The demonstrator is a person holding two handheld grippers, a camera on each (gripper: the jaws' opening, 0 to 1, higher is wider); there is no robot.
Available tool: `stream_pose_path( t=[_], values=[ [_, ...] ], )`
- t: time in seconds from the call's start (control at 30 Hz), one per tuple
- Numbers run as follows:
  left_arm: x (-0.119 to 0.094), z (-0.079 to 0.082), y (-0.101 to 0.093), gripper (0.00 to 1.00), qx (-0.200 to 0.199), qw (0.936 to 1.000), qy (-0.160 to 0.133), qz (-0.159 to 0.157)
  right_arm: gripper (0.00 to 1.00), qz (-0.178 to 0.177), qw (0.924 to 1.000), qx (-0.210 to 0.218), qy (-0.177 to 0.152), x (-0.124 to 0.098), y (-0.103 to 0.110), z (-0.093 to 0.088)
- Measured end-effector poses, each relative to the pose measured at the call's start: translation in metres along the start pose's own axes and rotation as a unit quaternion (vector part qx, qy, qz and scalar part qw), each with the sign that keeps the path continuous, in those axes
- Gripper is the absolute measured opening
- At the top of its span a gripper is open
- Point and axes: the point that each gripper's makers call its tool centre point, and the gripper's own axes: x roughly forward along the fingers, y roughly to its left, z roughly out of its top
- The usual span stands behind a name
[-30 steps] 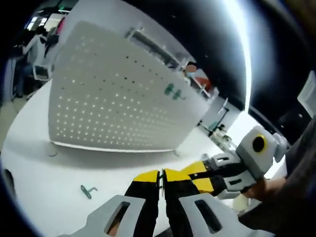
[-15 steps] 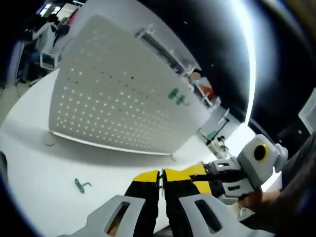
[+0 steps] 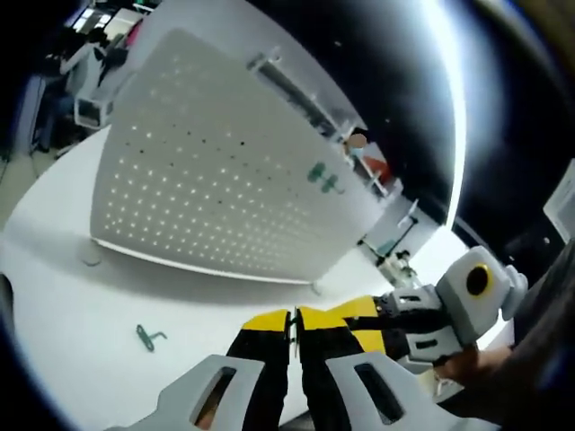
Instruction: Insert the hook assembly into the mounting plate slot until the hook locks in place.
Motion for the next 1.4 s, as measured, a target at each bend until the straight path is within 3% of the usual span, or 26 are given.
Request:
stream_pose_path(
  t=[0.33, 0.4, 0.5, 0.87, 1.0, 1.03, 1.17, 1.3, 1.4],
  values=[
    [-0.004, -0.002, 0.0, 0.03, -0.007, 0.9998, -0.002, -0.016, 0.0, 0.016, 0.9988, 0.044, -0.013, -0.004, 0.005, 0.0],
    [-0.007, -0.001, 0.001, 0.04, -0.013, 0.9996, -0.012, -0.023, 0.0, 0.025, 0.9964, 0.077, -0.025, -0.004, 0.006, 0.002],
    [-0.009, -0.002, 0.001, 0.05, -0.009, 0.9994, -0.023, -0.025, 0.0, 0.034, 0.9955, 0.086, -0.022, -0.003, 0.007, 0.001],
    [-0.021, 0.01, 0.01, 0.12, 0.067, 0.9953, -0.069, -0.008, 0.0, 0.038, 0.9944, 0.097, -0.021, 0.004, 0.007, 0.003],
    [-0.026, 0.013, 0.012, 0.15, 0.076, 0.9939, -0.08, -0.008, 0.0, 0.036, 0.9937, 0.104, -0.021, 0.004, 0.004, 0.001],
    [-0.028, 0.013, 0.011, 0.17, 0.082, 0.9934, -0.081, -0.008, 0.0, 0.034, 0.9939, 0.103, -0.02, 0.004, 0.004, -0.001],
    [-0.031, 0.01, 0.013, 0.44, 0.09, 0.9933, -0.072, -0.002, 0.0, 0.026, 0.9937, 0.108, -0.016, 0.005, -0.006, -0.006],
    [-0.033, 0.003, 0.01, 0.56, 0.112, 0.9922, -0.056, -0.002, 0.0, 0.019, 0.9931, 0.115, -0.011, 0.006, -0.015, -0.012],
    [-0.031, -0.001, 0.004, 0.77, 0.124, 0.9908, -0.055, -0.004, 0.0, 0.017, 0.9922, 0.122, -0.015, 0.007, -0.02, -0.012]
  ],
)
